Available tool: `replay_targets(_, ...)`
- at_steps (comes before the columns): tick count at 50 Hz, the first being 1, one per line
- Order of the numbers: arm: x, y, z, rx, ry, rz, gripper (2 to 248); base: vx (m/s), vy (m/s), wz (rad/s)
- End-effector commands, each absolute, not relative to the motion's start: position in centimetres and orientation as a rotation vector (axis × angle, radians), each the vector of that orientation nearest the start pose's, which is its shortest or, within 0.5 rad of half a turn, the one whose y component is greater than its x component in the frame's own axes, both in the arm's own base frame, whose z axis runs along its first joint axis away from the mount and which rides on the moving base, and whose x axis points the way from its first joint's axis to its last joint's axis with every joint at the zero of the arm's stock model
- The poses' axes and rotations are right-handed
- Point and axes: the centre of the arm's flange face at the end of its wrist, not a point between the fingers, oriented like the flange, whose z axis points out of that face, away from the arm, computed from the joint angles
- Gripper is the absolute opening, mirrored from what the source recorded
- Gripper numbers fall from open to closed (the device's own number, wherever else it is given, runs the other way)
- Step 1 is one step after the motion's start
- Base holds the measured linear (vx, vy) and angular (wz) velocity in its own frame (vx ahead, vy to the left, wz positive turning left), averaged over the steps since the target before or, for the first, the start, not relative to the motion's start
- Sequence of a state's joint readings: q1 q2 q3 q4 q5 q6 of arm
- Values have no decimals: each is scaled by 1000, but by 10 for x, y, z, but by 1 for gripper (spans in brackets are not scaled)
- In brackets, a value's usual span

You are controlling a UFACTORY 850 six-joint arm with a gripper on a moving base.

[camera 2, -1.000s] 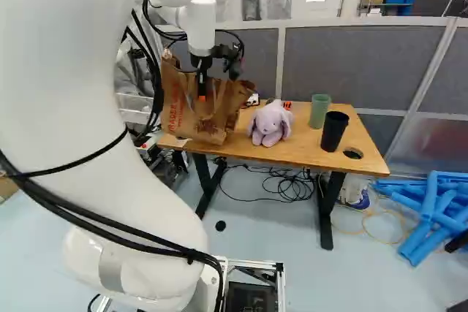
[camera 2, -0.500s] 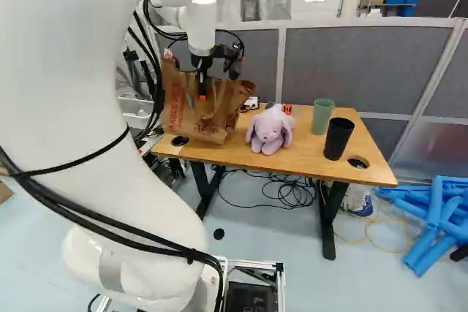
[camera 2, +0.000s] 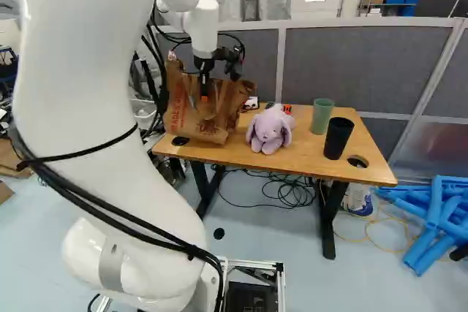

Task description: Pick up the bag on the ground and place it on the table

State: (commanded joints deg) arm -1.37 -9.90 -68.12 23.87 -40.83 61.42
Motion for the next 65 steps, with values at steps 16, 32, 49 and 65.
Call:
replay_targets(16, 577, 11, 547, -2112, 1733, -109, 21, 0, 0, 0)
replay_targets(32, 614, 10, 523, -2120, 1743, -88, 21, 0, 0, 0)
replay_targets(49, 634, 10, 510, -2123, 1746, -81, 21, 0, 0, 0)
replay_targets(65, 635, 10, 510, -2123, 1747, -80, 60, 0, 0, 0)
